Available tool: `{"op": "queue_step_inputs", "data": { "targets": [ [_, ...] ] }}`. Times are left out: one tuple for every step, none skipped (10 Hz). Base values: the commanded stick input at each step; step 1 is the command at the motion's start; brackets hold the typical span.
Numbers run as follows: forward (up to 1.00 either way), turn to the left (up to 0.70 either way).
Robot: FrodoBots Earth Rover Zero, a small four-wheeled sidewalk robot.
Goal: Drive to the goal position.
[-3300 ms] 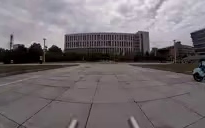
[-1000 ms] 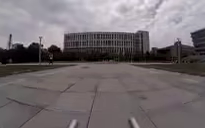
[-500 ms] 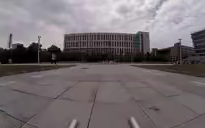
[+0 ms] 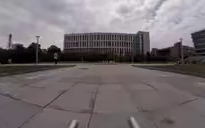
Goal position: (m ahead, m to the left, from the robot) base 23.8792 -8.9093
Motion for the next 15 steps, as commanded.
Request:
{"op": "queue_step_inputs", "data": {
  "targets": [
    [0.7,0.0],
    [0.7,0.0],
    [0.7,0.0],
    [0.7,-0.35],
    [0.7,-0.35],
    [0.7,-0.32],
    [0.7,-0.16],
    [0.7,0.0],
    [0.7,0.0],
    [0.7,0.0],
    [0.7,0.0],
    [0.7,0.0],
    [0.7,0.0],
    [0.7,0.0],
    [0.7,0.0]
  ]
}}
